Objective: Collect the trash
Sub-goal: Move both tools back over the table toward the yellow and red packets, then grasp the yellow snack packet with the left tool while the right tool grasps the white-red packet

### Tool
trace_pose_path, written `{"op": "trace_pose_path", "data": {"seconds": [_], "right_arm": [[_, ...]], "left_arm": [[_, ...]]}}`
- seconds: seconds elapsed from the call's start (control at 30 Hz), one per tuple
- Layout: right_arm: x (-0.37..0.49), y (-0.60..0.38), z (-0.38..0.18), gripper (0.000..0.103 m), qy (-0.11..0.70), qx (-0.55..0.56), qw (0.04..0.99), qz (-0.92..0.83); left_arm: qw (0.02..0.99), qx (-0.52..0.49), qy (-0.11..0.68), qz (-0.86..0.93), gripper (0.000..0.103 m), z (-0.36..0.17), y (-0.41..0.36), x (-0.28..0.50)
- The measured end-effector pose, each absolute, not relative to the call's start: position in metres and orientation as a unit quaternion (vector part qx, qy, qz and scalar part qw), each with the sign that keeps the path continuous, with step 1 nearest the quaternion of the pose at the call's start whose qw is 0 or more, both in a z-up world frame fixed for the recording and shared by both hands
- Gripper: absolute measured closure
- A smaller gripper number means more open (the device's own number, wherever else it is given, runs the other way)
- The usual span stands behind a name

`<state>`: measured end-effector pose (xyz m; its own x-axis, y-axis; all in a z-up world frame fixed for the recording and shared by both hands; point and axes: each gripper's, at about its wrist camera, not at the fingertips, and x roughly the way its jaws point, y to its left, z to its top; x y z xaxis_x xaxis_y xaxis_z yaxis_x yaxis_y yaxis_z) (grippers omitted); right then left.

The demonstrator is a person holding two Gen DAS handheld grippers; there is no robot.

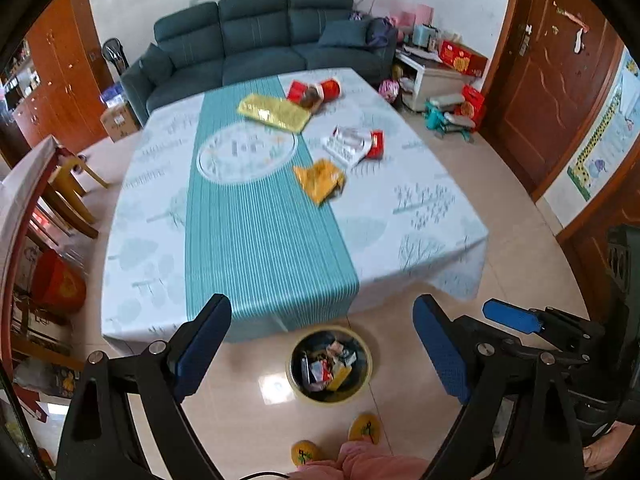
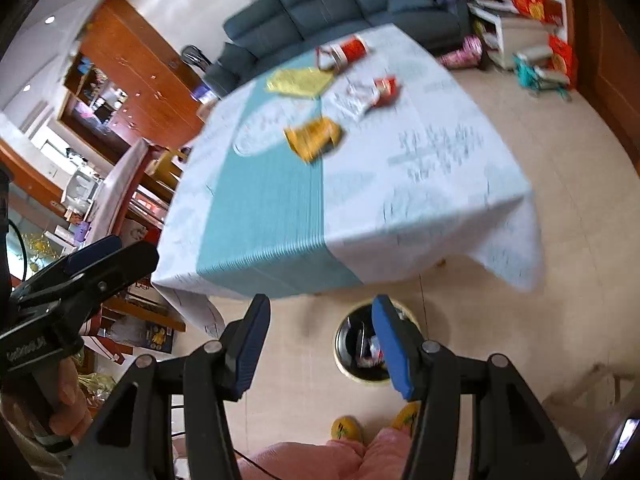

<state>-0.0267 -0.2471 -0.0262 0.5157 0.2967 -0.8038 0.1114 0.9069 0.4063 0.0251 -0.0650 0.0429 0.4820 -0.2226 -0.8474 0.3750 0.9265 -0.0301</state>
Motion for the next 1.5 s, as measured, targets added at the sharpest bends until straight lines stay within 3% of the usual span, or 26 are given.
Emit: {"op": "trace_pose_path", "data": {"seconds": [0.5,0.7,0.77,1.03,1.3,1.37,1.4,1.5], "right_arm": [[0.032,-0.265,0.008,0.05,0.432,0.192,0.879,0.057],[0.067,-0.27,-0.004,0.05,0.433,0.195,0.879,0.031],[0.083,-0.269,-0.011,0.05,0.434,0.198,0.879,0.015],[0.142,-0.262,-0.05,0.05,0.467,0.229,0.853,-0.047],[0.167,-0.257,-0.072,0.05,0.48,0.253,0.833,-0.107],[0.172,-0.256,-0.074,0.05,0.487,0.245,0.831,-0.112],[0.175,-0.255,-0.074,0.05,0.489,0.242,0.831,-0.111],[0.188,-0.255,-0.072,0.05,0.491,0.23,0.834,-0.109]], "left_arm": [[0.841,0.068,0.499,-0.196,0.012,0.053,-0.086,0.108],[0.81,0.085,0.532,-0.234,0.015,0.017,-0.104,0.178],[0.789,0.094,0.552,-0.253,0.023,-0.001,-0.111,0.205],[0.7,0.133,0.626,-0.316,0.025,-0.077,-0.139,0.288],[0.642,0.149,0.664,-0.352,0.05,-0.127,-0.162,0.318],[0.636,0.154,0.667,-0.357,0.079,-0.133,-0.165,0.319],[0.633,0.157,0.669,-0.358,0.085,-0.136,-0.165,0.32],[0.642,0.156,0.657,-0.362,0.089,-0.134,-0.161,0.321]]}}
